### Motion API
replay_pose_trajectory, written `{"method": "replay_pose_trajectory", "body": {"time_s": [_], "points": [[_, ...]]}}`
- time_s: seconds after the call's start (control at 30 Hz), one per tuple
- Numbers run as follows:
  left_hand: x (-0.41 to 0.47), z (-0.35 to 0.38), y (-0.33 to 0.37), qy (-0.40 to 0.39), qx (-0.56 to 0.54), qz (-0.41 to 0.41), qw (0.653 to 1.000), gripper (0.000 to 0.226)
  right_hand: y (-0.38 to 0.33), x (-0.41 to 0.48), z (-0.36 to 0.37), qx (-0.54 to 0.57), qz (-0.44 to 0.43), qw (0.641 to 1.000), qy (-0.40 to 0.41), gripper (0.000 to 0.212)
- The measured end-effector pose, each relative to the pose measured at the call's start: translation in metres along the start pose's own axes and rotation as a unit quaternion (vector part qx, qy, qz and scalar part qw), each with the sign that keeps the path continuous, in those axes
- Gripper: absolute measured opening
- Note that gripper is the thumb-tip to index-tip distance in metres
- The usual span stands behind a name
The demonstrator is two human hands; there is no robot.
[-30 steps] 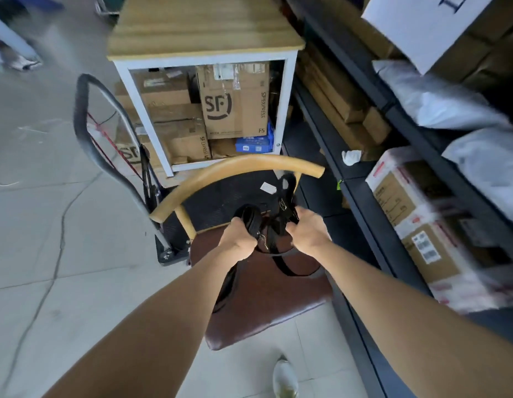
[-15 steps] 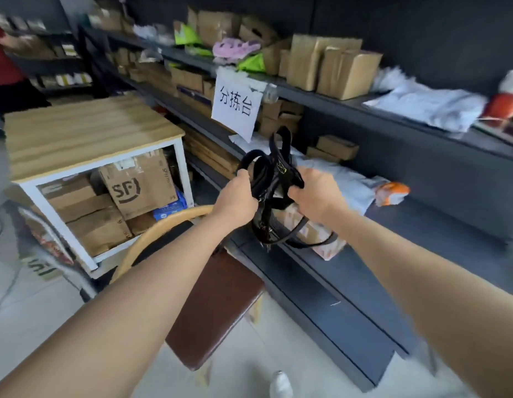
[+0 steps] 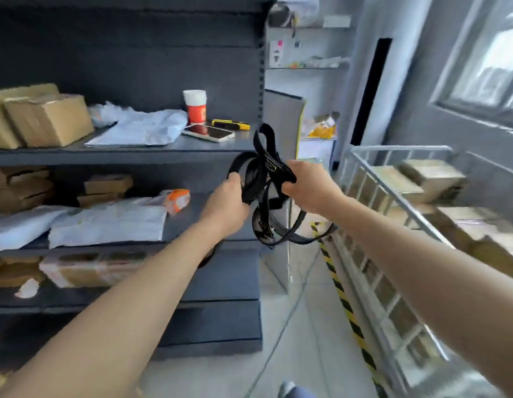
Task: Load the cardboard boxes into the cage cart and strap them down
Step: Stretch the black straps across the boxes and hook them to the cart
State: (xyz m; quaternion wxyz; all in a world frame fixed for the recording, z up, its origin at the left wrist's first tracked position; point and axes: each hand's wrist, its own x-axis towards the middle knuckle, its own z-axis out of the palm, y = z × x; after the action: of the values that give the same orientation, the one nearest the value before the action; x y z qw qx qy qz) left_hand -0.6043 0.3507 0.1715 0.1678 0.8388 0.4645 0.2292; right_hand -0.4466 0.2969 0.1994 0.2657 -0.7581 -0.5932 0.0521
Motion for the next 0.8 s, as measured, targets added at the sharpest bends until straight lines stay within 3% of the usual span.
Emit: {"method": "replay_pose_trajectory", "body": {"time_s": [0.37, 0.63, 0.8], "points": [[0.088, 0.126, 0.170, -0.106, -0.026, 0.210, 0.972, 0.018, 0.186, -0.032, -0.110, -0.048, 0.181, 0.971, 0.149, 0.008], [0.189, 0.252, 0.300, -0.129, -0.051, 0.280, 0.950, 0.022, 0.359, 0.000, -0.178, -0.066, 0.256, 0.933, 0.246, 0.011], [0.247, 0.321, 0.383, -0.137, -0.049, 0.300, 0.943, 0.022, 0.462, 0.030, -0.215, -0.088, 0.311, 0.915, 0.242, 0.008]]}}
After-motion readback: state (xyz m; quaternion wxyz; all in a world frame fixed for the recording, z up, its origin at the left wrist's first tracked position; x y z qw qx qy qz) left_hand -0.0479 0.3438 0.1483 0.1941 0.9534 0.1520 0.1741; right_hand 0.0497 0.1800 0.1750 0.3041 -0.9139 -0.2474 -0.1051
